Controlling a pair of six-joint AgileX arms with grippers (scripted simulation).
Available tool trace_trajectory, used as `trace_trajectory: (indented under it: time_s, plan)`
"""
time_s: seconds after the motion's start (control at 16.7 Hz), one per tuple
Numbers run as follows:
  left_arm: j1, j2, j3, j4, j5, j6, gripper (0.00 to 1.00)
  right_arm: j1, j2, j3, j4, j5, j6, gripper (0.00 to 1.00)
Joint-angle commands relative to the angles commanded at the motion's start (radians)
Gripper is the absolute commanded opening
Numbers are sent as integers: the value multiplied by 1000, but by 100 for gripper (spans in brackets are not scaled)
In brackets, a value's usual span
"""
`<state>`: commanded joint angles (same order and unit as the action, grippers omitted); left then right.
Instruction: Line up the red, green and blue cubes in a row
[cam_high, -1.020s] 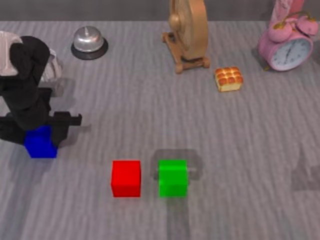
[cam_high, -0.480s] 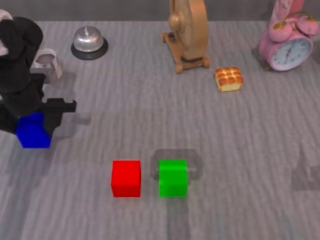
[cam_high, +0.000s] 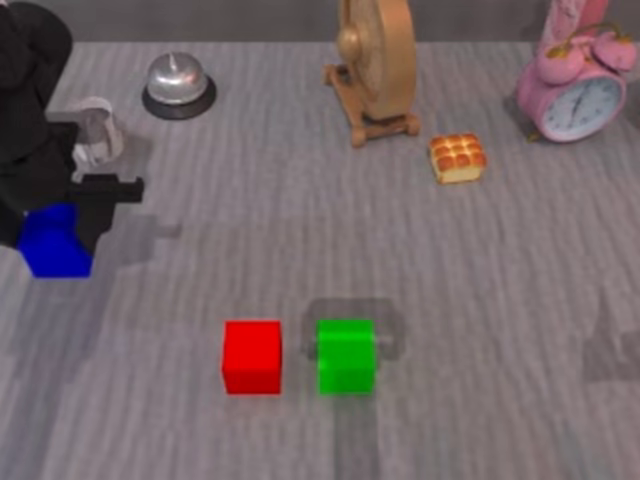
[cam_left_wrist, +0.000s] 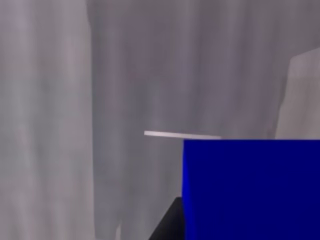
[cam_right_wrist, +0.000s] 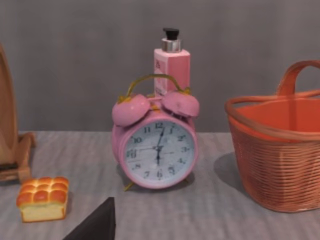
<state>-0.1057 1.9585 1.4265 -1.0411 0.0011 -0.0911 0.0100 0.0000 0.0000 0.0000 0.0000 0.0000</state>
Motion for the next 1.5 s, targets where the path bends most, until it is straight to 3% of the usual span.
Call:
trace_trajectory:
  time_s: [0.12, 0.3, 0.72, 0.9, 1.08, 1.5]
  plan:
    - [-34, 27, 35, -20, 0, -34, 0, 0, 0, 0, 0, 0, 0, 100]
    - [-159, 116, 165, -86, 1, -160, 0, 0, 0, 0, 0, 0, 0, 100]
    - [-632, 382, 658, -296, 4, -635, 0, 0, 0, 0, 0, 0, 0, 100]
    - [-783, 454, 806, -357, 4, -786, 0, 0, 0, 0, 0, 0, 0, 100]
    - [-842, 482, 865, -381, 2, -846, 0, 0, 0, 0, 0, 0, 0, 100]
    - [-841, 477, 822, -338, 3, -842, 0, 0, 0, 0, 0, 0, 0, 100]
